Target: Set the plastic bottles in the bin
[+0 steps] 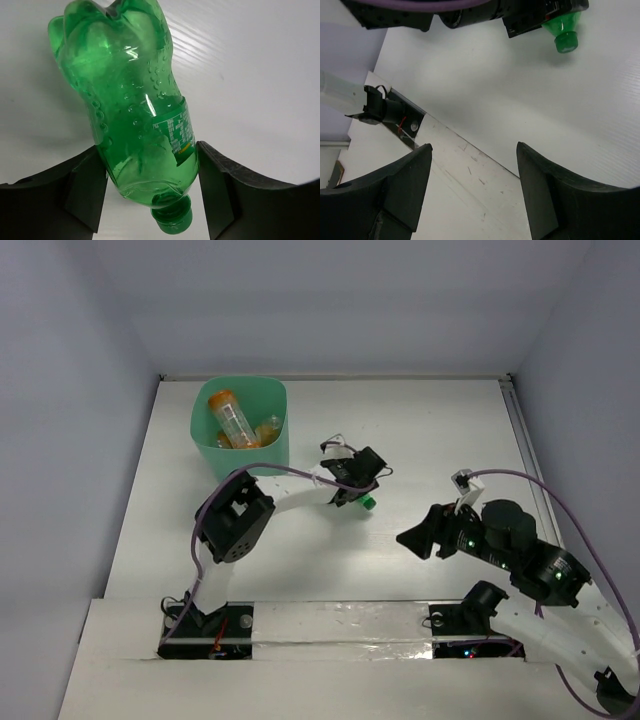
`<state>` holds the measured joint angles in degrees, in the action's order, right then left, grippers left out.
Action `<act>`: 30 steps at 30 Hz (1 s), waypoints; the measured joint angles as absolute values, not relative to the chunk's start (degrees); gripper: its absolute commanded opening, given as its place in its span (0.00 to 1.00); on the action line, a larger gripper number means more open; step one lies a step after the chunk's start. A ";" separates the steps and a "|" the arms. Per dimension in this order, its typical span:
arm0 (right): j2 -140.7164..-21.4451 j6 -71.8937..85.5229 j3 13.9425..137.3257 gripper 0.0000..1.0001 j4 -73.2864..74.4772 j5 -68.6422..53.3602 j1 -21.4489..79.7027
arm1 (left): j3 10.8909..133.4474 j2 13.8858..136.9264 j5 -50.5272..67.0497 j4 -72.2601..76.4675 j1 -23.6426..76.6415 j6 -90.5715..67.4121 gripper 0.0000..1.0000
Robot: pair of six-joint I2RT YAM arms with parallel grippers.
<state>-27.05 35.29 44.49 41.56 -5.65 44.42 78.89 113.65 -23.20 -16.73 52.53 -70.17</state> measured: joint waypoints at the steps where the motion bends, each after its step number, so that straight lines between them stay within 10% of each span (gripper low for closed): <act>1: -27.33 35.38 44.93 0.74 41.56 -5.19 44.42 | 80.18 113.65 -23.40 -17.69 53.49 -68.47 0.42; 12: -30.72 37.50 50.04 0.73 40.80 2.74 44.42 | 93.19 87.99 -24.58 -19.22 54.72 -47.31 0.41; 25: -41.56 38.65 56.64 0.73 38.98 8.19 44.42 | 83.26 63.79 -23.09 -17.82 23.59 -29.52 0.45; 30: -46.85 36.82 62.61 0.74 38.37 10.02 44.42 | 80.01 72.44 -17.98 -18.00 21.28 -26.39 0.81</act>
<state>-46.85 36.82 62.61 38.37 10.02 44.42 80.01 72.44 -17.98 -18.00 21.28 -26.39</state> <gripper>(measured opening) 0.735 0.726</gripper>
